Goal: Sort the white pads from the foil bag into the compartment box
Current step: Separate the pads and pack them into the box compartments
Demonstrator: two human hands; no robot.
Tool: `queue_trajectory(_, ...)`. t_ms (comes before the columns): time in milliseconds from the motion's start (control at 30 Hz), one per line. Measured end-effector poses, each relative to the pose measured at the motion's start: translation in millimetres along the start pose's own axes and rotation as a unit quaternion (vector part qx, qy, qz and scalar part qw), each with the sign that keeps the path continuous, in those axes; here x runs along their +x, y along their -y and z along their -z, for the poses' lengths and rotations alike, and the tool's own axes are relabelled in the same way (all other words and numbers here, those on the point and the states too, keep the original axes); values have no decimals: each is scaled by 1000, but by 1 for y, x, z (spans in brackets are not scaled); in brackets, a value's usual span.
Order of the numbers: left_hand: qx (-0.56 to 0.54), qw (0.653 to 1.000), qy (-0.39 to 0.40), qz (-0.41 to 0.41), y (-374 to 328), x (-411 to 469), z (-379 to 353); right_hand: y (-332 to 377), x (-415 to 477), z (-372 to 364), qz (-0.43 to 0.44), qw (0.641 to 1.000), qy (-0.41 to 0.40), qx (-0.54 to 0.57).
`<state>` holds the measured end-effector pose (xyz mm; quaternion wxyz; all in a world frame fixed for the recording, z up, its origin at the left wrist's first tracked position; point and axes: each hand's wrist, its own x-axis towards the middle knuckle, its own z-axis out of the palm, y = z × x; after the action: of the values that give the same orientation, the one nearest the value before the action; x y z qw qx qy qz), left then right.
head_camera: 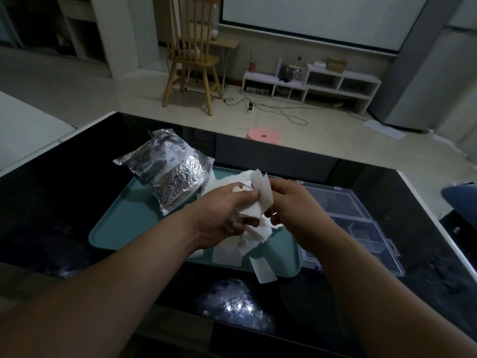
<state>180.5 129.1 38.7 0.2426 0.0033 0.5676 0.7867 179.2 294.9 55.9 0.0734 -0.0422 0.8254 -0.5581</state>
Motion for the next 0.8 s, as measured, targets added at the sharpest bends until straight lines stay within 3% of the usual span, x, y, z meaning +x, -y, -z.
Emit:
queue_trajectory(167, -8, 1000, 21, 3, -2, -3, 0, -1, 3, 4, -70, 984, 74, 146)
queue_trajectory(300, -6, 1000, 23, 7, -2, -4, -3, -1, 5, 3, -95, 971, 45, 214)
queue_trajectory(500, -39, 996, -77, 27, 9, 6, -10, 0, 2, -11, -82, 992, -78, 60)
queue_trajectory(733, -156, 986, 38, 39, 5, 1, -14, 1, 1, -17, -47, 984, -166, -54)
queue_trajectory(800, -139, 990, 17, 29, 6, 3, -15, 1, 2, -15, -51, 983, -171, -41)
